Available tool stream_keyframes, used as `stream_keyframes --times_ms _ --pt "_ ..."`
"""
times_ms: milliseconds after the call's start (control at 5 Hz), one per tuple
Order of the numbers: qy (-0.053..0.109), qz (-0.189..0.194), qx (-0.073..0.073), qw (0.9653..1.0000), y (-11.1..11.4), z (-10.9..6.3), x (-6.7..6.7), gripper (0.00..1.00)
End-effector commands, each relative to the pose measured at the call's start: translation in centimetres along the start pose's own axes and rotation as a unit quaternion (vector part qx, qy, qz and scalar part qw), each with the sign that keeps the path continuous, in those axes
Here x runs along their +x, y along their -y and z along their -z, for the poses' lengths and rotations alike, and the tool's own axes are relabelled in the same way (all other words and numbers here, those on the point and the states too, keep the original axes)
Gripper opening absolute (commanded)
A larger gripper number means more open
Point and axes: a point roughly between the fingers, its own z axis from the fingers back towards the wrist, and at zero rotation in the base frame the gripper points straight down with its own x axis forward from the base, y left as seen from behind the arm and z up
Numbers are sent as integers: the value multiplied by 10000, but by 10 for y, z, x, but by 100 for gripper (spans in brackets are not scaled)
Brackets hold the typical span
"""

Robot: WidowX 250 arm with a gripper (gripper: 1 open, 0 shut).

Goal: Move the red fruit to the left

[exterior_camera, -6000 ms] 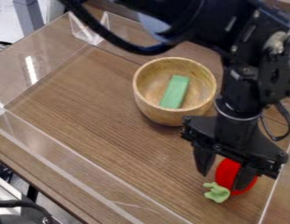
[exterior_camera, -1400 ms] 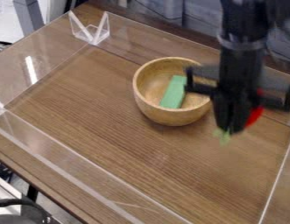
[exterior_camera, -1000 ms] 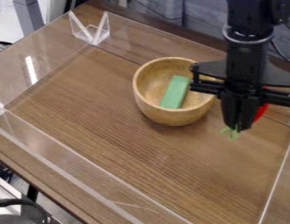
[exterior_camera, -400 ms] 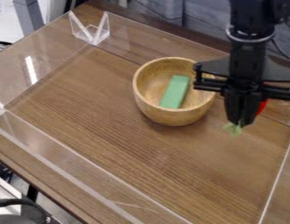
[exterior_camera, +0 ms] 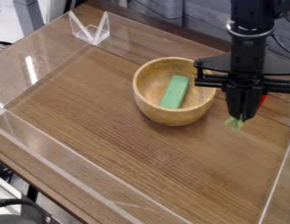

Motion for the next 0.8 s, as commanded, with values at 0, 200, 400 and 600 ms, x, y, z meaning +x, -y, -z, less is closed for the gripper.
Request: stream_keyframes --times_ms 0,200,400,600 --pt "195 -137 -149 9996 5 -10 11 0" --pt "211 -286 -165 9992 6 -10 14 0" --pt "223 -414 -183 9987 6 -9 16 0" --pt "237 -547 -200 9980 7 -9 19 0"
